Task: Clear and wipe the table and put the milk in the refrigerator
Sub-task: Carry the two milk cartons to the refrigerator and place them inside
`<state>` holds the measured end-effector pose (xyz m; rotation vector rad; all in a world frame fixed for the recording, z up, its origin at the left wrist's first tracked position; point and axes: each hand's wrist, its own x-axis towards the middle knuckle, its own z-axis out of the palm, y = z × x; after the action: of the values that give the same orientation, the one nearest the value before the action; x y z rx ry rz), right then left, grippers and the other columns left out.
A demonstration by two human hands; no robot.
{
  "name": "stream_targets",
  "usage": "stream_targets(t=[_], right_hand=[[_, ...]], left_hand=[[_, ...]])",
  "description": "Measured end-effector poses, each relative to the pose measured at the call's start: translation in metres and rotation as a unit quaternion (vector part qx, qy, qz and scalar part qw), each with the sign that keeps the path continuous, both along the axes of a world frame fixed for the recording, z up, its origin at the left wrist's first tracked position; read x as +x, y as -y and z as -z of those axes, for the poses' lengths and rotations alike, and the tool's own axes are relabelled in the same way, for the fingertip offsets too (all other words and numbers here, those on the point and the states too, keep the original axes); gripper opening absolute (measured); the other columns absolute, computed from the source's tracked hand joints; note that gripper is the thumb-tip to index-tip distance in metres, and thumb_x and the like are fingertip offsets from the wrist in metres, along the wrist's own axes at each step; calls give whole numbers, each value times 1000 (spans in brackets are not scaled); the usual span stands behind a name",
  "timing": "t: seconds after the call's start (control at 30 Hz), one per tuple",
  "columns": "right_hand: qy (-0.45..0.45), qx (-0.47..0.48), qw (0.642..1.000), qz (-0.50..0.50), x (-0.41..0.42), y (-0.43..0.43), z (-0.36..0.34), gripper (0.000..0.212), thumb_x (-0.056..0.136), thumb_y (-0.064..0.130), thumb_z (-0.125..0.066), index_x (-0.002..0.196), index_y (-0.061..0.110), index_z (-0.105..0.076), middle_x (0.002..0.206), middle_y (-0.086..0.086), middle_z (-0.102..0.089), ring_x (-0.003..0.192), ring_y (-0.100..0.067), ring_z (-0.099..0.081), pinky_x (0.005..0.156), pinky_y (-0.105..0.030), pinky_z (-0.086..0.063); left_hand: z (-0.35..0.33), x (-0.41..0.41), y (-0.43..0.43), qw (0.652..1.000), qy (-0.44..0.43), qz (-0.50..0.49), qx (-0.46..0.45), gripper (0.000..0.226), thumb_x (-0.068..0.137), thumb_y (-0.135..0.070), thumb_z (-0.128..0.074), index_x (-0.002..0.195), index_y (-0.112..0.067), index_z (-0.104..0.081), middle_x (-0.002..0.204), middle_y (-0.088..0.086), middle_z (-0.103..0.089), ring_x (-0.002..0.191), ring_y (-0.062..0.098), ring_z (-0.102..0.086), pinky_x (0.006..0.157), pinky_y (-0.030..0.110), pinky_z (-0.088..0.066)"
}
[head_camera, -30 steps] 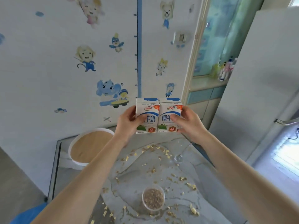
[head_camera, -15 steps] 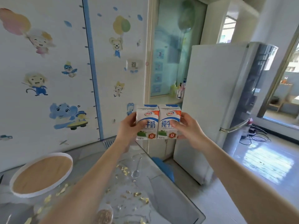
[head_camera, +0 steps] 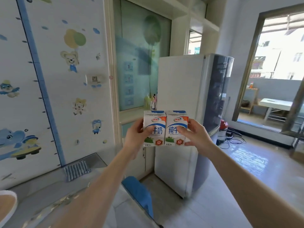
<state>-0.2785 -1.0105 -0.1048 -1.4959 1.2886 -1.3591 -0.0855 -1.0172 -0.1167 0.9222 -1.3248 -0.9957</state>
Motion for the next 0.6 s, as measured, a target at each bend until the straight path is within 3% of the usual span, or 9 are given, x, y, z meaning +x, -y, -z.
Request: stream_targets(t=[0.17,0.27,0.43,0.6], right_hand=[[2,-3,1000,30,-56,42,-1,30,86,16,-61,114,18,-51,109,4,-65,92,-17,-66,70,-39,-58],[-2,-6,999,47,-94,76,-8,27,85,15,-62,110,20,-53,106,3,-65,92,-19,-66,75,-47,-58],[9,-28,997,71,-143,117,-16,24,85,12,-61,107,18,-55,98,6,-66,85,-11,-66,68,-42,-59],[21,-28,996,82,-203,159,-16,23,86,10,-60,105,20,-53,93,10,-65,80,-6,-64,60,-32,-57]], left_hand=[[0,-57,54,999,-9,35,-3,28,85,-9,-61,111,-17,-57,105,3,-69,87,15,-68,67,26,-58],[-3,-95,97,998,-17,56,-3,28,85,-9,-61,112,-15,-58,107,5,-69,88,18,-68,68,28,-58],[-11,-146,149,996,-24,91,-10,23,85,-11,-61,102,-27,-58,99,-5,-69,84,12,-68,65,26,-56],[-15,-207,199,994,-11,112,-5,25,86,-11,-61,106,-24,-57,100,-5,-69,82,12,-70,62,23,-56]])
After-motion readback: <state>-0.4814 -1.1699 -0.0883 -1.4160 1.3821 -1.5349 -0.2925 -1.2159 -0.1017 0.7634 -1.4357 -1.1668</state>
